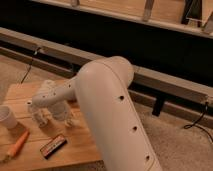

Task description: Wipe the white sponge on the table

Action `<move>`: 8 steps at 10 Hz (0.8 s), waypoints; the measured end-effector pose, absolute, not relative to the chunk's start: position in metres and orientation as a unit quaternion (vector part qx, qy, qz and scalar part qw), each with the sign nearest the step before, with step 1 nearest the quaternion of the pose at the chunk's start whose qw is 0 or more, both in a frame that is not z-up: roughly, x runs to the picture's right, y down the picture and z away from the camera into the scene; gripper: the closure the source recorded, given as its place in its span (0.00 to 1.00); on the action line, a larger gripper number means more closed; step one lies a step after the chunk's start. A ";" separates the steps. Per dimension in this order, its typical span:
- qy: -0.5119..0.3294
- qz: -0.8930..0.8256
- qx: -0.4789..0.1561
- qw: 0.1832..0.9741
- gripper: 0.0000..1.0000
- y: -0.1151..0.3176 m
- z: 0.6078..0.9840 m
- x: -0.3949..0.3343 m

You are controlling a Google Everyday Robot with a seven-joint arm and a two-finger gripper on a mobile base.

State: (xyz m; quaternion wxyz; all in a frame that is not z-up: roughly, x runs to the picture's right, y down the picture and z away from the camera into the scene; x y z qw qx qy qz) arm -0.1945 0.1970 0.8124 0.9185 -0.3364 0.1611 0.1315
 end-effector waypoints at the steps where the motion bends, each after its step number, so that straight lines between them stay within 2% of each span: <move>1: 0.162 0.145 -0.338 0.916 1.00 0.198 0.814 -0.189; 8: 0.163 0.267 -0.361 0.879 1.00 0.199 0.829 -0.152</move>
